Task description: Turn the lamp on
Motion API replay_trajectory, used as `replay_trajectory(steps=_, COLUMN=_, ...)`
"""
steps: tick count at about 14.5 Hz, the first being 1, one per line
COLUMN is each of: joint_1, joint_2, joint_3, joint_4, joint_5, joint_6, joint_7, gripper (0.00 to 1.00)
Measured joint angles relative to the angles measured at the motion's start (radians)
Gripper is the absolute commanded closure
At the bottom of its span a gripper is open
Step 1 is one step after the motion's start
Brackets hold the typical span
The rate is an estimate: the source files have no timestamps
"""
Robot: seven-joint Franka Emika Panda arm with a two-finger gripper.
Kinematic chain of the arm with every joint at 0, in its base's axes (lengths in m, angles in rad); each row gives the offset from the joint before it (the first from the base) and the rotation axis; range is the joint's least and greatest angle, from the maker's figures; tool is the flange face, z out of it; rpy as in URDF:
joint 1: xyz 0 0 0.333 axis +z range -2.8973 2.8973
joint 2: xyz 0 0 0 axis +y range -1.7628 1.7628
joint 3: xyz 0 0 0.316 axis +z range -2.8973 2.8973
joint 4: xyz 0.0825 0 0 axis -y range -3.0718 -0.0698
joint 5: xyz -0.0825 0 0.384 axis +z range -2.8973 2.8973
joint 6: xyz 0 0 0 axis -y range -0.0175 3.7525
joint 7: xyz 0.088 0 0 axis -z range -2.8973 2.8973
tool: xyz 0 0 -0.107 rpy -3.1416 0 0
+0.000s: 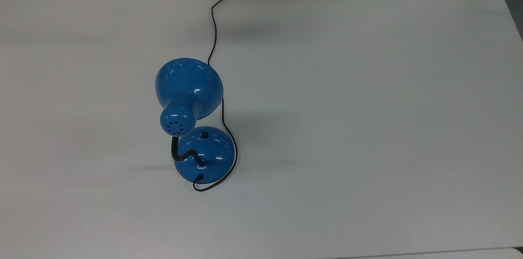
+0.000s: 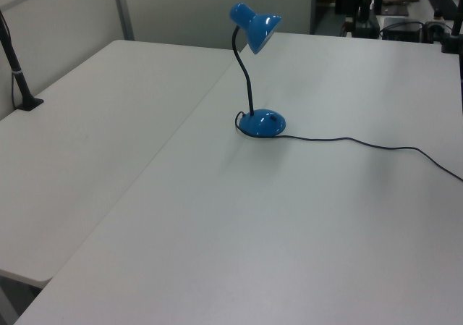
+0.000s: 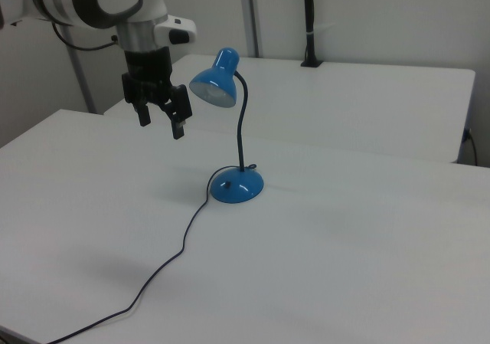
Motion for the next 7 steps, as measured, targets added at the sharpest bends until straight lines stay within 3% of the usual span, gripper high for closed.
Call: replay_trajectory(steps=7, joint_1=0.002, joint_2=0.049, joint_3=0.008, joint_4=0.016, joint_5=-0.001, joint_6=0.003, joint_7=0.0, gripper=0.0)
